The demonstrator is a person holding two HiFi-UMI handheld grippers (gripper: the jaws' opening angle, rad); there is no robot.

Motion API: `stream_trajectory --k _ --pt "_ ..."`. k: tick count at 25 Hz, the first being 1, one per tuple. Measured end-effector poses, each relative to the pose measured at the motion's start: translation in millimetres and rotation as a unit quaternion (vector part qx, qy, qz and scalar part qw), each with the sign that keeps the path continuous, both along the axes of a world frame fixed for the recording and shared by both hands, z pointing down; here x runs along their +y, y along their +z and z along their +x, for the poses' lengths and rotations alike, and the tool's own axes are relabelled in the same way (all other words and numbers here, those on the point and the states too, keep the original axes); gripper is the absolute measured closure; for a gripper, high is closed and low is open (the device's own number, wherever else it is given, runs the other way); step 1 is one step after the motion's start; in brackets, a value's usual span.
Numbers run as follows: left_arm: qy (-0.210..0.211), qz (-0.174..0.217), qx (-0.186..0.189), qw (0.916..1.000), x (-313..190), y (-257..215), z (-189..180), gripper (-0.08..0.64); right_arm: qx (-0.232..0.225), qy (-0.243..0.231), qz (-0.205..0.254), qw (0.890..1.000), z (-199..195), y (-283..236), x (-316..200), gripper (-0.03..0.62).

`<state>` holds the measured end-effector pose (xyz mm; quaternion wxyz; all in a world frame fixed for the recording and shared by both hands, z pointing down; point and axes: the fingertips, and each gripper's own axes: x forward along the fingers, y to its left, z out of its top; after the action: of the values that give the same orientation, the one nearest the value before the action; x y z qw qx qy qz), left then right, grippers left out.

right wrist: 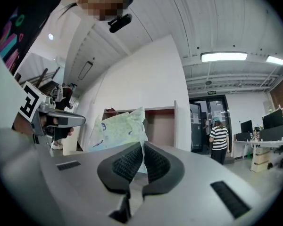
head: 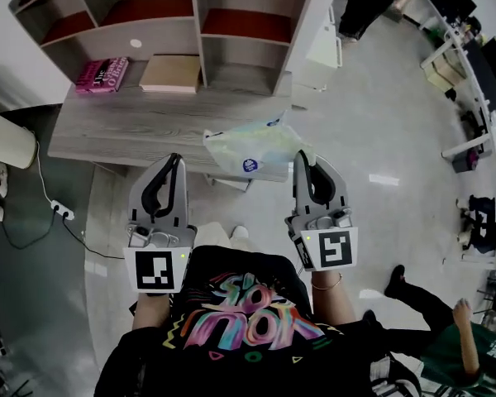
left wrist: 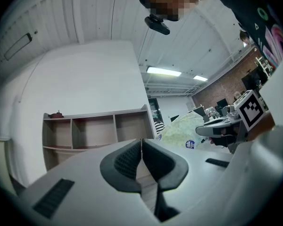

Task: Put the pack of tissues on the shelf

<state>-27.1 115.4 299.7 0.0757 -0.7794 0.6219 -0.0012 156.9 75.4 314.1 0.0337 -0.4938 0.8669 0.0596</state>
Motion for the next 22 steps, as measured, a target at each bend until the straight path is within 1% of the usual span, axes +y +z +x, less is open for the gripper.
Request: stream_trajectory --k 2,5,9,13,14,17,22 --pt "-0.002 -0.004 -0.003 1.0000 -9.5 1.4 -0.3 0.531 -0.006 -0.002 -0.004 1.000 -0.6 1.1 -9.8 0.574" --pt "0.000 -0.010 -0.004 0.9999 -22.7 7.1 -5.0 0.529 0.003 0.000 -0.016 1.000 -2.6 14.2 -21.1 0.574" --pt "0.011 -0.017 0.002 0.9998 -45.1 14.3 -7.6 0.531 0.002 0.012 -0.024 1.000 -4.1 20.6 -36.8 0.574" --pt "0.028 -0.017 0.005 0.9995 -89.8 13.7 3.5 0.529 0.018 0.022 -0.034 0.999 7.6 29.2 -74.3 0.574" --pt "0.032 -0.016 0.006 0.9993 -103.6 13.5 5.6 0.531 0.015 0.025 -0.032 0.999 8.1 27.1 -87.7 0.574" --pt "0.047 -0.018 0.011 0.9987 -139.2 14.0 -0.8 0.531 0.000 0.037 -0.023 0.999 -5.0 14.7 -123.2 0.574" --pt "0.068 -0.016 0.015 0.9975 -185.4 6.6 -23.3 0.531 0.001 0.049 -0.020 0.999 -33.0 3.9 -167.5 0.574"
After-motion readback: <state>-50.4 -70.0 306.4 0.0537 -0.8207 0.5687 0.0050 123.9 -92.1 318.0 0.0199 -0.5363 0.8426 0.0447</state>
